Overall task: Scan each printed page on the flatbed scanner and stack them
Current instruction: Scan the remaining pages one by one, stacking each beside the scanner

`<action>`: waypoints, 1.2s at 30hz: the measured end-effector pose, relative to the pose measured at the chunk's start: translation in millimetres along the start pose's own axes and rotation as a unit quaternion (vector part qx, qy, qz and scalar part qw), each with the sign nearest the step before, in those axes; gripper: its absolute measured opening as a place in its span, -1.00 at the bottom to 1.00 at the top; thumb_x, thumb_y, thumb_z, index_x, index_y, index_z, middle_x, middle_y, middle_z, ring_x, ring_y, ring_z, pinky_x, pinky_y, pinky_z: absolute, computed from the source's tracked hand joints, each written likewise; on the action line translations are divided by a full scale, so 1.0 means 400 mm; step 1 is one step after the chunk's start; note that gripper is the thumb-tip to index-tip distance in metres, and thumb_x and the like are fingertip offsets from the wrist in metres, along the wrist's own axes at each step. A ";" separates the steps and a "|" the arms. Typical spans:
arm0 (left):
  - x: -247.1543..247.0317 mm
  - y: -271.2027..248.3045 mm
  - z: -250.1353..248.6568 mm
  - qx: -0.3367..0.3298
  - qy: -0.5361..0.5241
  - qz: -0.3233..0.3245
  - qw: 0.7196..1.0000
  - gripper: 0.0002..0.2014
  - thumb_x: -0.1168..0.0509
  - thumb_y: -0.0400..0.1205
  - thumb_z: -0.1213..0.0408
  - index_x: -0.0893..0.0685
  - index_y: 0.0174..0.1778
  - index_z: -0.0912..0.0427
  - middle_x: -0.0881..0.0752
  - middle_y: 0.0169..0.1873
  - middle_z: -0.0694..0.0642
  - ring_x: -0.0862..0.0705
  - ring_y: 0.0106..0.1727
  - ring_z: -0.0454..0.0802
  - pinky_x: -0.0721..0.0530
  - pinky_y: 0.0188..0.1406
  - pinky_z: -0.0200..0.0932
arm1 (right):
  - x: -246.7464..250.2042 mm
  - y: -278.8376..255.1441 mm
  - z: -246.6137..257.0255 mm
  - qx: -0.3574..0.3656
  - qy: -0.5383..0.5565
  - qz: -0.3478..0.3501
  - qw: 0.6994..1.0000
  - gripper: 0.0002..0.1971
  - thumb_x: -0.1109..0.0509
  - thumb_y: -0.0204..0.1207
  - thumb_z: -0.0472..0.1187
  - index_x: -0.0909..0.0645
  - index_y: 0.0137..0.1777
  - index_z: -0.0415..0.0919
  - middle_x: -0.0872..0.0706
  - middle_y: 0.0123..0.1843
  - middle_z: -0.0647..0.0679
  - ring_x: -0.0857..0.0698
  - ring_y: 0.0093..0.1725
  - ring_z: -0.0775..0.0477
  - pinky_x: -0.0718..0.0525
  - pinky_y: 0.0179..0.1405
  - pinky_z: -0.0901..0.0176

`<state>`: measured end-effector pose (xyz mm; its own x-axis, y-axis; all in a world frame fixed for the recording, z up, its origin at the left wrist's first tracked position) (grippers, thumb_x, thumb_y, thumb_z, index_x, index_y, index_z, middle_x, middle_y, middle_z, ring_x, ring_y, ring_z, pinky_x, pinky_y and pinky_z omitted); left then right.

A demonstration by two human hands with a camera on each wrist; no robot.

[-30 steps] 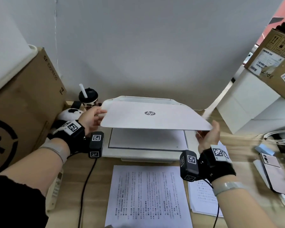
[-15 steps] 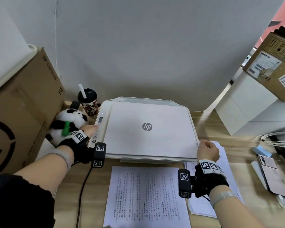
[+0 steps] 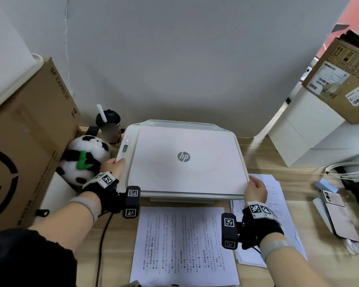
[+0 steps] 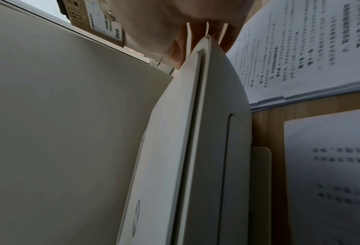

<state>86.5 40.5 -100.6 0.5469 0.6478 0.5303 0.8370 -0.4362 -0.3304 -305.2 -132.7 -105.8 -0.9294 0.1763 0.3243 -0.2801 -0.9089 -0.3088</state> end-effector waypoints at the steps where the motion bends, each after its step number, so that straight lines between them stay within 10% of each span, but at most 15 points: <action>1: -0.003 -0.009 0.011 0.000 -0.003 -0.005 1.000 -0.79 -0.24 0.61 0.13 -0.61 -0.21 0.21 -0.60 -0.33 0.25 -0.56 -0.20 0.15 -0.46 -0.27 -0.14 | 0.001 0.000 -0.006 0.002 0.004 0.000 1.000 -0.61 -0.09 0.56 -0.35 -0.64 0.24 -0.10 -0.67 0.06 -0.06 -0.59 -0.02 -0.14 -0.55 0.04 0.08; 7: -0.010 -0.066 0.067 -0.003 0.070 -0.071 0.995 -0.59 -0.20 0.61 -0.03 -0.64 0.23 0.17 -0.68 0.11 0.34 -0.62 0.15 0.35 -0.56 0.10 0.02 | 0.007 -0.023 -0.036 0.021 0.025 -0.008 0.999 -0.61 -0.07 0.61 -0.34 -0.64 0.25 -0.04 -0.67 0.16 -0.08 -0.56 0.03 -0.10 -0.52 0.10 0.07; 19: -0.056 -0.175 0.099 -0.011 -0.079 -0.180 0.980 -0.50 0.03 0.69 0.42 -0.20 0.60 0.31 -0.30 0.54 0.36 -0.31 0.52 0.30 -0.27 0.48 0.05 | 0.012 -0.053 -0.067 0.057 0.040 0.016 0.997 -0.62 -0.04 0.69 -0.31 -0.51 0.42 -0.13 -0.58 0.41 -0.12 -0.51 0.39 -0.17 -0.43 0.29 0.12; 36: -0.077 -0.213 0.112 -0.010 -0.133 -0.226 0.965 -0.54 0.03 0.73 0.36 -0.26 0.60 0.11 -0.47 0.44 0.34 -0.45 0.40 0.31 -0.37 0.37 0.06 | 0.018 -0.081 -0.052 0.053 0.023 0.017 0.998 -0.61 -0.01 0.71 -0.32 -0.45 0.47 -0.17 -0.57 0.41 -0.19 -0.53 0.34 -0.23 -0.42 0.08 0.22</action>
<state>-1.0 85.6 -123.7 0.1139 0.9105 0.3975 0.9919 -0.0819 -0.0967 -307.8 -94.3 -112.1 -0.9488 0.1593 0.2726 -0.2229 -0.9494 -0.2212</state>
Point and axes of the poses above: each hand's wrist, its own y-axis towards the middle knuckle, its own x-axis out of the back of the hand, z = x × y, the point moved 4 cm from there along y, towards the middle knuckle
